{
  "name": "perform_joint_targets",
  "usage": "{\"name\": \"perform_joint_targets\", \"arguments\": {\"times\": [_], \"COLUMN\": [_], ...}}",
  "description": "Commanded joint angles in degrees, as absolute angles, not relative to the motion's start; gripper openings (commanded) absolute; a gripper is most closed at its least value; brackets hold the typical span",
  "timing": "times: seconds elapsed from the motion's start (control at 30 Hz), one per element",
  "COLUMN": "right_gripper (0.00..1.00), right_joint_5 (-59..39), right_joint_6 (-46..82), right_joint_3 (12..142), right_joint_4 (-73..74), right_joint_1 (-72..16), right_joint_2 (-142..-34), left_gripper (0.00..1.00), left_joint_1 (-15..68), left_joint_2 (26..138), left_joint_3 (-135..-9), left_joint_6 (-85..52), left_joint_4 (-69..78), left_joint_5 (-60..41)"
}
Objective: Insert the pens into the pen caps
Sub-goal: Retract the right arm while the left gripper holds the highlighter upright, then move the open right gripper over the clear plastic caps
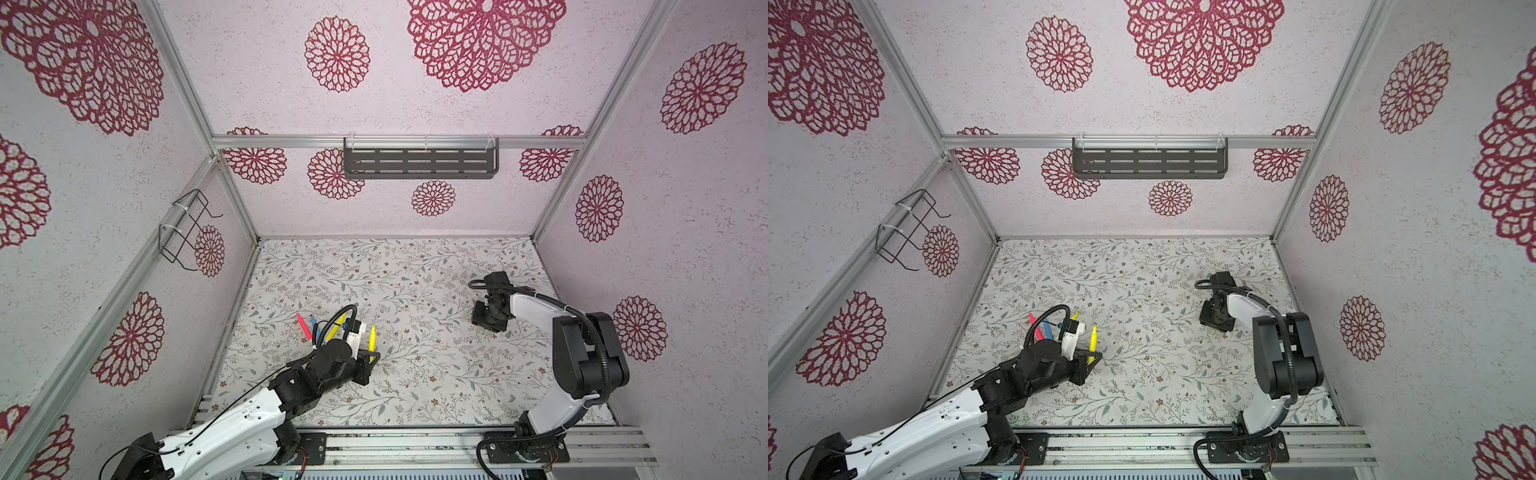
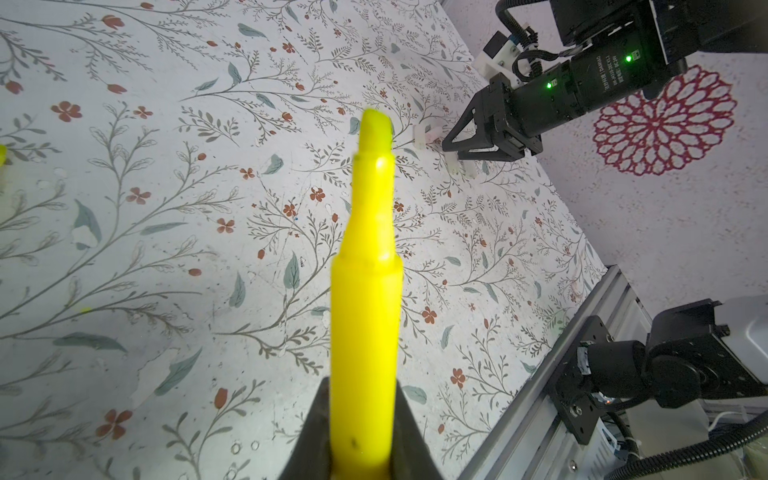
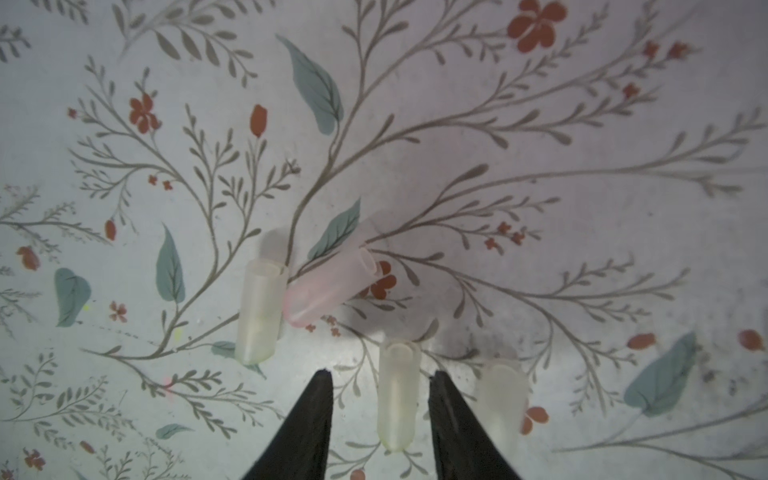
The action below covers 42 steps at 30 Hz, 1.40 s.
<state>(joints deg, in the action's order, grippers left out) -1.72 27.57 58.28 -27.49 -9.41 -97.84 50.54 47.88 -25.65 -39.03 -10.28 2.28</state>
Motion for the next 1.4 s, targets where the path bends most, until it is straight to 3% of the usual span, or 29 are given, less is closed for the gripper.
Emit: {"name": "perform_joint_targets", "arguments": {"times": [0.0, 0.63, 0.67, 0.77, 0.8, 1.03, 1.37], "right_gripper": [0.41, 0.34, 0.36, 0.56, 0.58, 0.62, 0.63], "right_joint_5": [-0.56, 5.88, 6.1, 6.2, 6.16, 10.74, 8.96], "right_joint_6": [26.46, 25.85, 25.95, 26.56, 26.55, 26.48, 22.55], "right_joint_3": [58.54, 58.4, 58.36, 57.94, 57.99, 60.55, 56.86], "right_joint_4": [-27.31, -29.09, -29.09, -29.26, -29.58, -34.1, -36.2], "right_joint_1": [-9.36, -12.21, -12.33, -12.47, -12.54, -11.16, -0.09], "right_joint_2": [-98.13, -101.37, -101.1, -98.78, -97.74, -89.0, -79.9], "left_gripper": [0.0, 0.0, 0.0, 0.0, 0.0, 0.0, 0.0], "left_joint_1": [51.15, 51.23, 51.16, 51.11, 51.16, 51.14, 51.11], "left_joint_2": [47.2, 47.47, 47.46, 47.47, 47.54, 49.0, 51.02], "left_joint_3": [-25.41, -25.59, -25.67, -26.08, -26.34, -29.55, -31.64], "left_joint_6": [-38.87, -38.46, -38.33, -38.06, -37.96, -36.39, -37.31], "left_joint_4": [-9.94, -10.07, -10.11, -10.53, -10.83, -12.97, -13.14], "left_joint_5": [3.29, 3.78, 3.79, 3.91, 4.07, 4.11, 3.44]}}
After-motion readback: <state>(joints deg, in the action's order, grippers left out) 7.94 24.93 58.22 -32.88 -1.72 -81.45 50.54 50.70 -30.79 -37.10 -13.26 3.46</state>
